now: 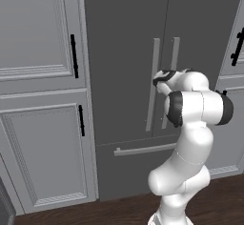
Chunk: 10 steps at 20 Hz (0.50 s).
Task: Grab a lemon wedge from the fridge and one ice cube from the ice bowl, and put them in the glass of lemonade.
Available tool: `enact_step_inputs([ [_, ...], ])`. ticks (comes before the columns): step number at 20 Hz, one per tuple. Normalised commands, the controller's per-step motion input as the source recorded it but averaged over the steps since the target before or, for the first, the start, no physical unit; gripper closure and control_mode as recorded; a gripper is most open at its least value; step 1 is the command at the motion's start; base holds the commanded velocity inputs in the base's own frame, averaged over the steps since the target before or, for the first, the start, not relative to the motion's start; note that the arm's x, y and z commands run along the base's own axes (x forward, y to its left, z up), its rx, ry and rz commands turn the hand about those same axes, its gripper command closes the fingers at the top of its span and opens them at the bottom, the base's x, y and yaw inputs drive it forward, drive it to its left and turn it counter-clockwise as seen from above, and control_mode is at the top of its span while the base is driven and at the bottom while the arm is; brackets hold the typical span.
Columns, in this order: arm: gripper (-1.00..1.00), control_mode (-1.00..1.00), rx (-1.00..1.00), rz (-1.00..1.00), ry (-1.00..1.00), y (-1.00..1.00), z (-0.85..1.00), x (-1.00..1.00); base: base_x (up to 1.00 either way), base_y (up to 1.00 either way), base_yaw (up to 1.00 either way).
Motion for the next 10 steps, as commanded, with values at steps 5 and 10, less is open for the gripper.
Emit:
enact_step_inputs([
  [5, 1.0, -1.0, 0.0, 0.0, 0.0, 0.14, -0.16, 0.11, 0.0, 0.0, 0.0],
  [10, 1.0, -1.0, 0.0, 0.0, 0.02, 0.04, 0.0, 0.06, 0.0, 0.0, 0.0],
])
